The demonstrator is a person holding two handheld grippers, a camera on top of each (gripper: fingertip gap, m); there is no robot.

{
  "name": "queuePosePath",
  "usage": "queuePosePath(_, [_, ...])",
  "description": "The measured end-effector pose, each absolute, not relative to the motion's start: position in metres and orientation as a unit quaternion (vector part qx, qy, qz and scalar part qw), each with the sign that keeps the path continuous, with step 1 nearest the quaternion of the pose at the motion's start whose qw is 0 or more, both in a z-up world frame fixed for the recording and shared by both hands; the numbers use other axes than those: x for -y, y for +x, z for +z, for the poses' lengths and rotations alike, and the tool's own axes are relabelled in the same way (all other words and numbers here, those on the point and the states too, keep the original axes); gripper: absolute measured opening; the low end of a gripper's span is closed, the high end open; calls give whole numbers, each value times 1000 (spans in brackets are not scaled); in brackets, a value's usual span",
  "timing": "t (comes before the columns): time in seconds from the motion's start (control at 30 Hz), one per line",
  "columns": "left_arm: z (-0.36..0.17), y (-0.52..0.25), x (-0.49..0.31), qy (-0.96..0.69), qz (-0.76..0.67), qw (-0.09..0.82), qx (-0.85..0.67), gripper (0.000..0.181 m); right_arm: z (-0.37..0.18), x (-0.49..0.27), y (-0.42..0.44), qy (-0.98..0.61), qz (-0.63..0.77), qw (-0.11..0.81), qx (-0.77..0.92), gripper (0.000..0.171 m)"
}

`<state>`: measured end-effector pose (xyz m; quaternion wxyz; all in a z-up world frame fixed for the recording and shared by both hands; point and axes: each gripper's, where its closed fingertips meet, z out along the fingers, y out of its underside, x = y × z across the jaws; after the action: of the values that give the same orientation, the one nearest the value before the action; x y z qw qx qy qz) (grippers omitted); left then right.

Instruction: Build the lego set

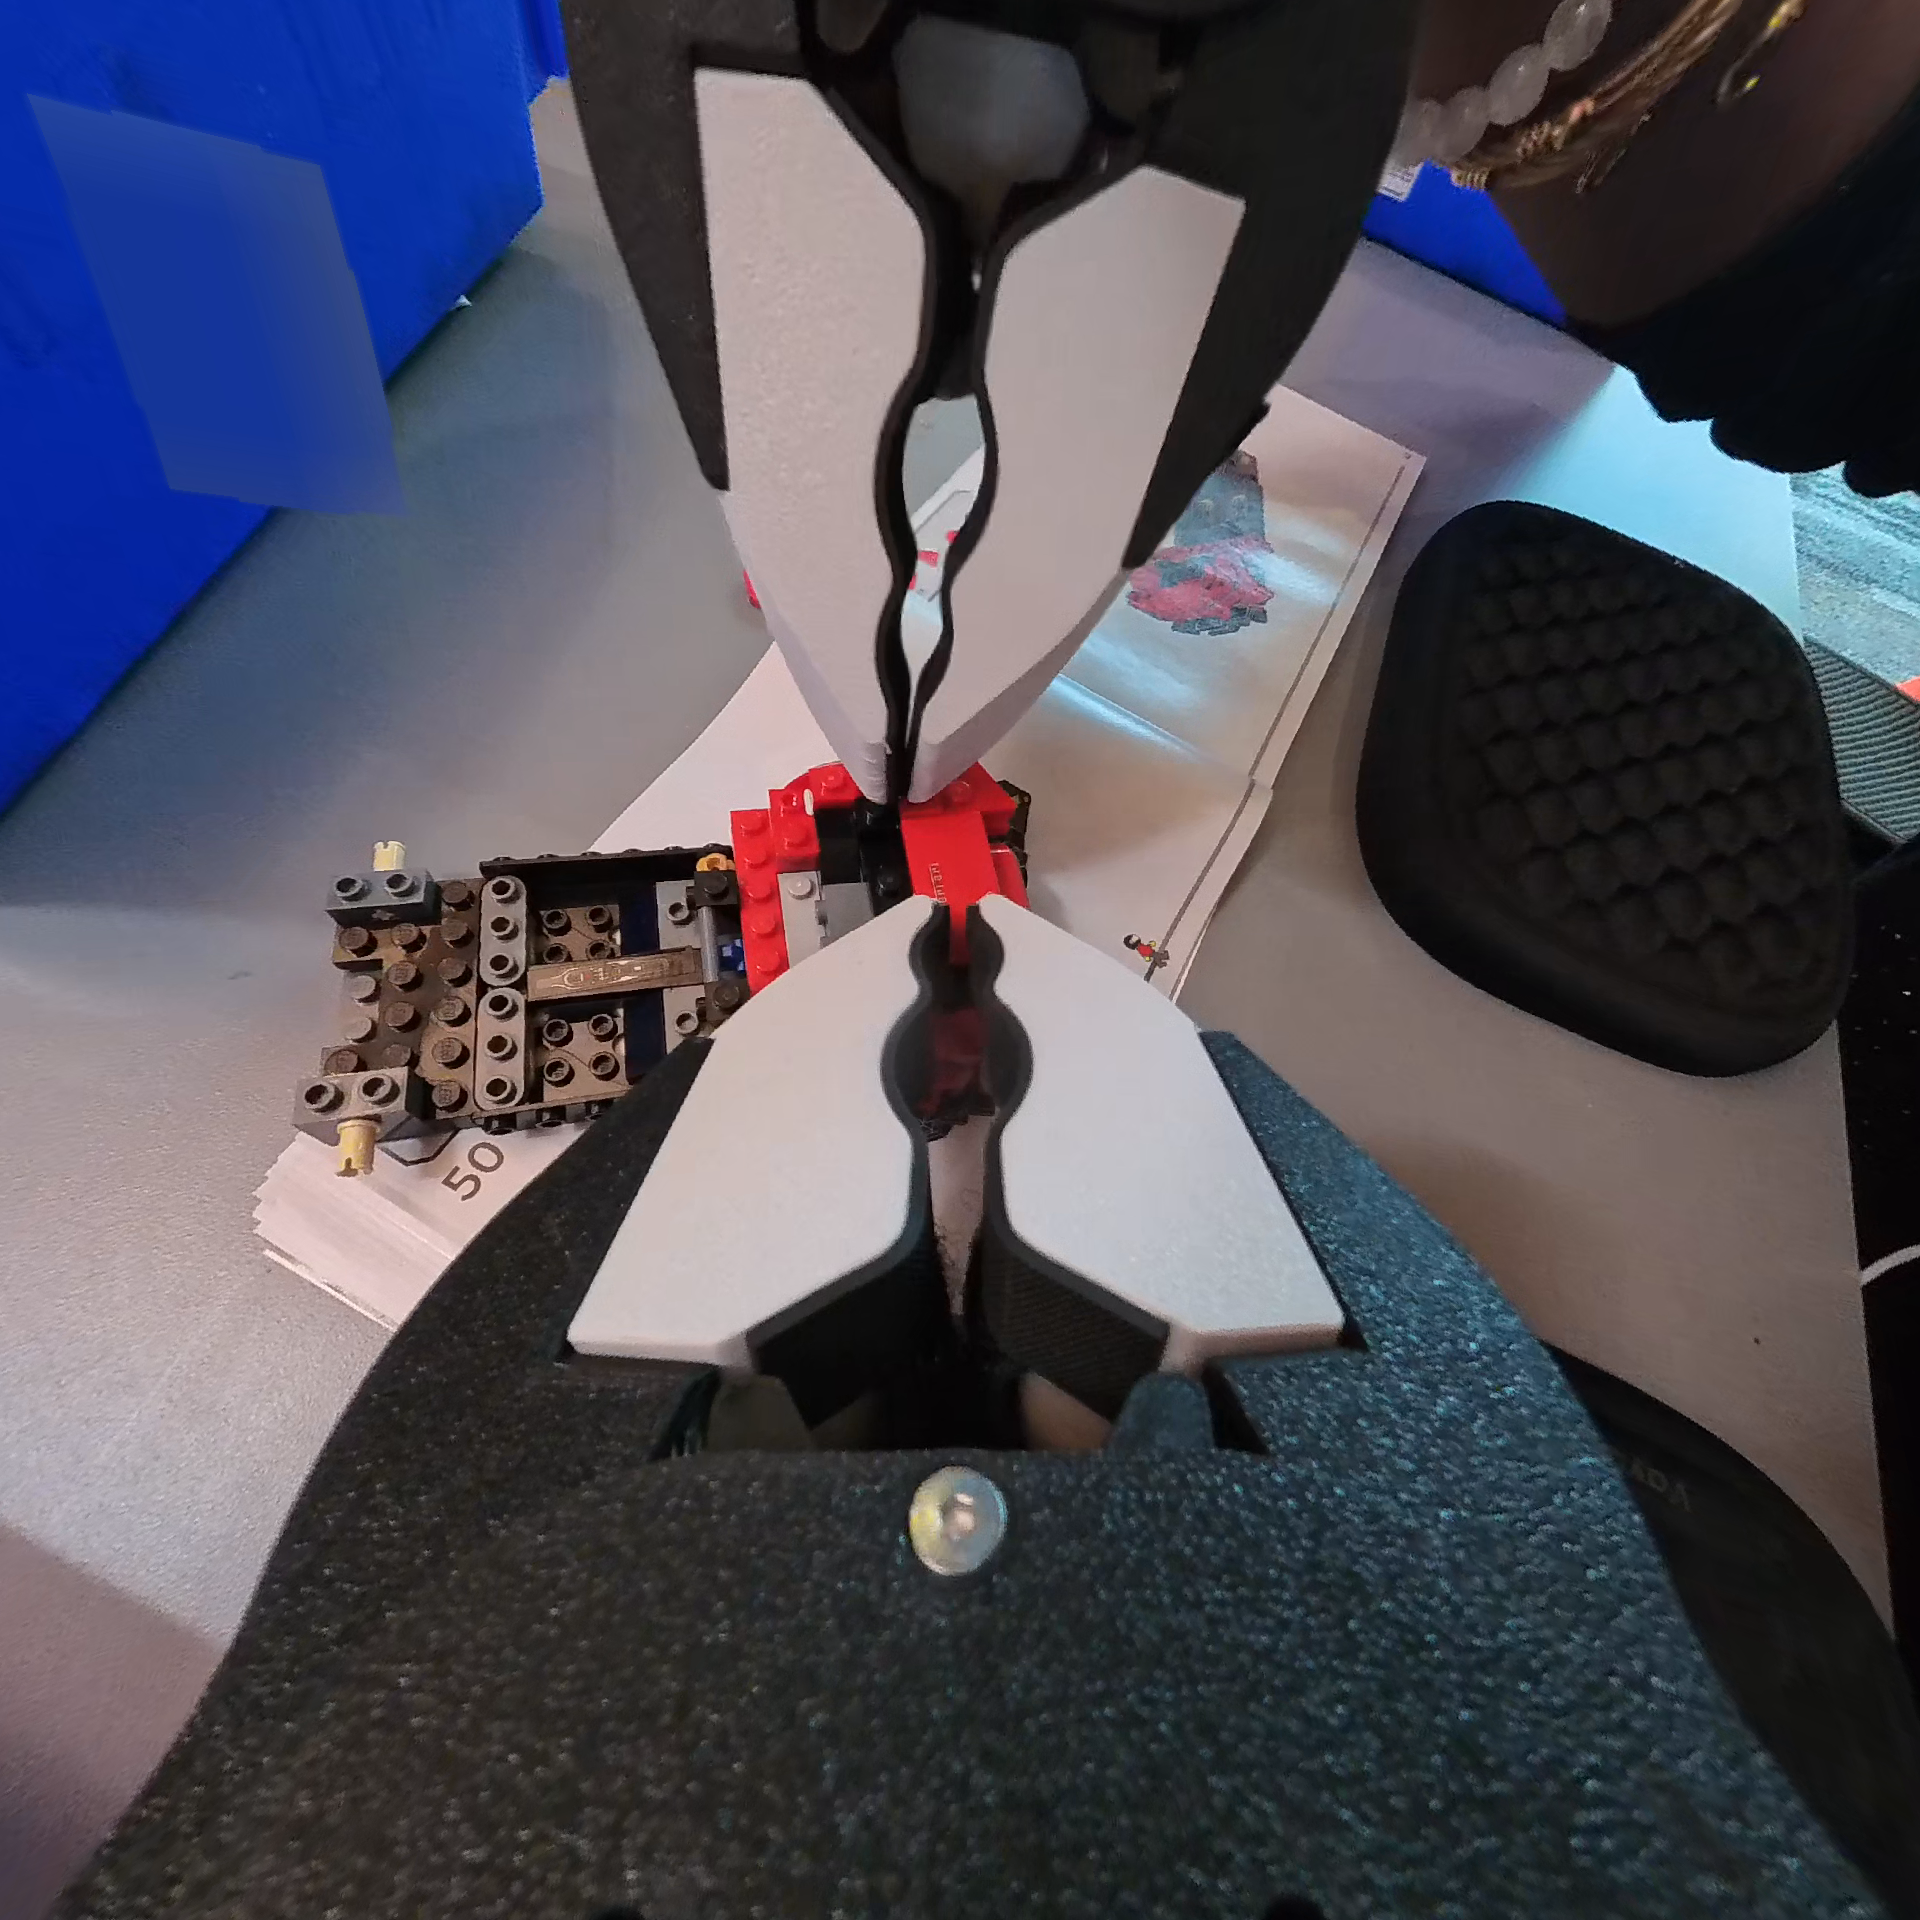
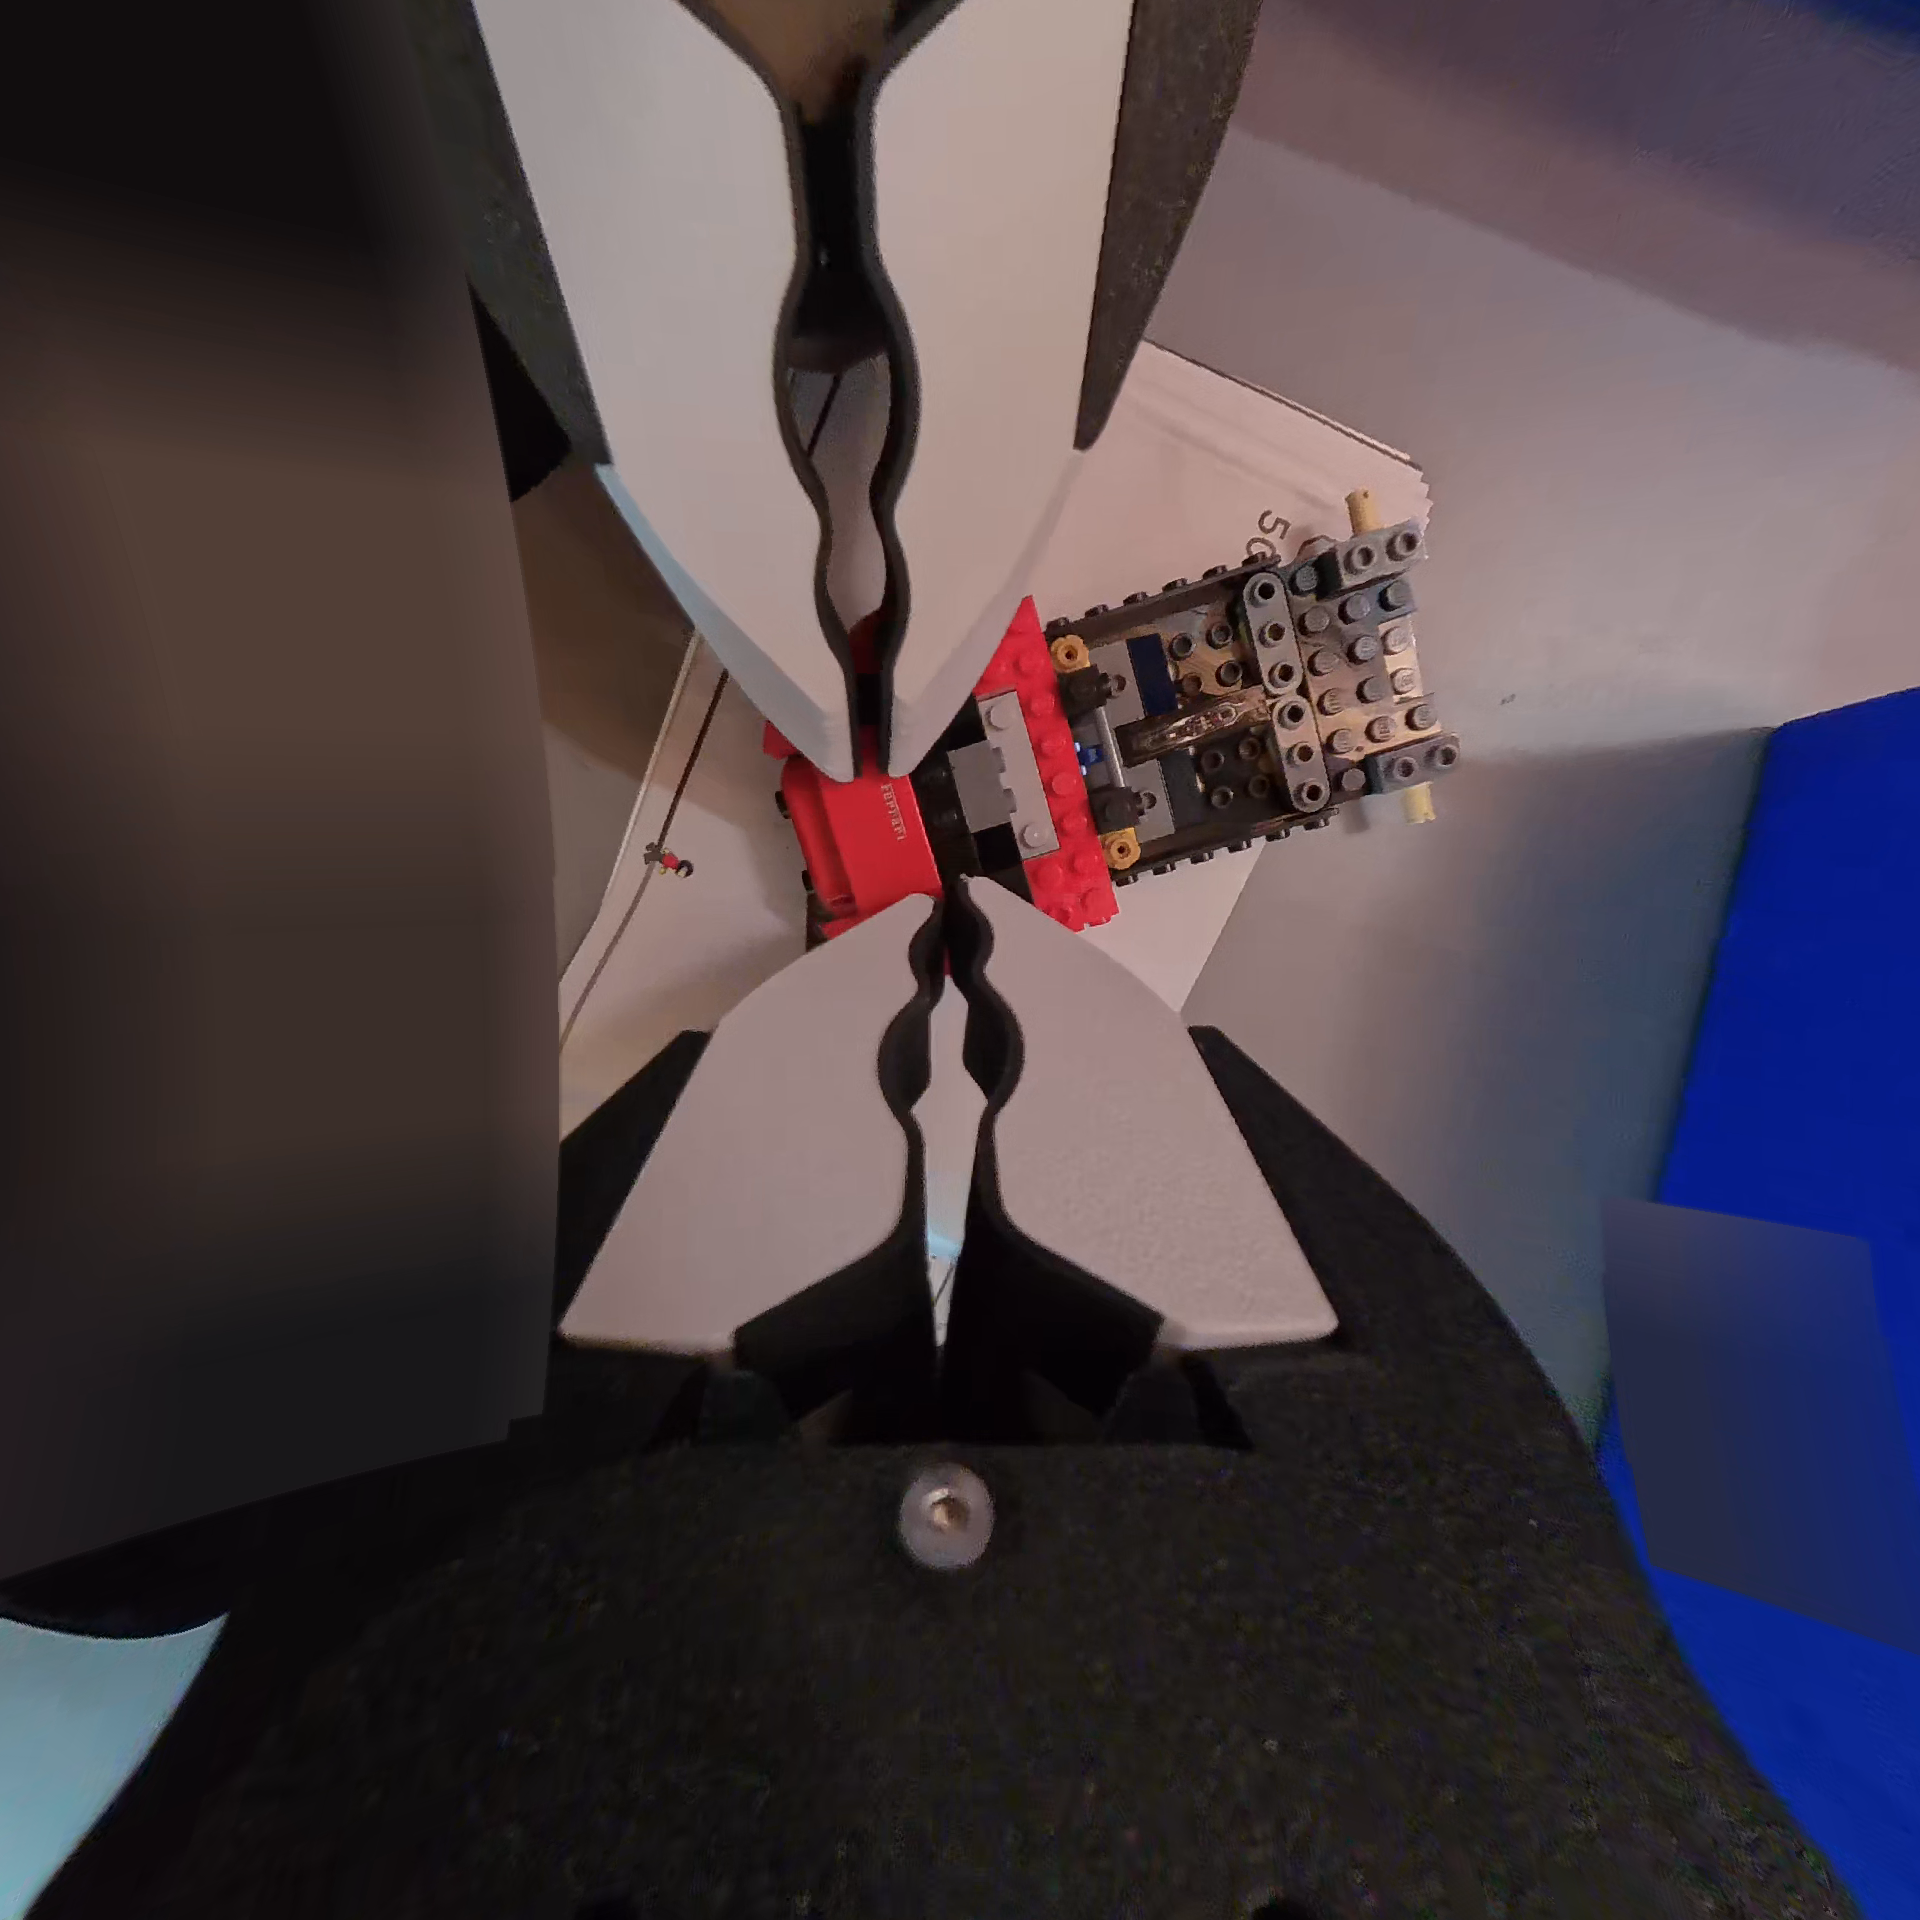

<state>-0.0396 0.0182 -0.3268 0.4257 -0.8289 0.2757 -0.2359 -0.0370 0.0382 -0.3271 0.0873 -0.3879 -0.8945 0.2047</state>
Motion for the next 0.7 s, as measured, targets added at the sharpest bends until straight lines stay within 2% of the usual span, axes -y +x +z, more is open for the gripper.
queuePosePath(0.27, [-327, -39, -19, -829, -235, 427, -274, 1, -328, -38, -36, -388, 178, 122, 896, 0])
queuePosePath(0.7, [-327, -39, -19, -829, -234, 428, -273, 0, -330, -39, -35, -412, 164, 122, 888, 1])
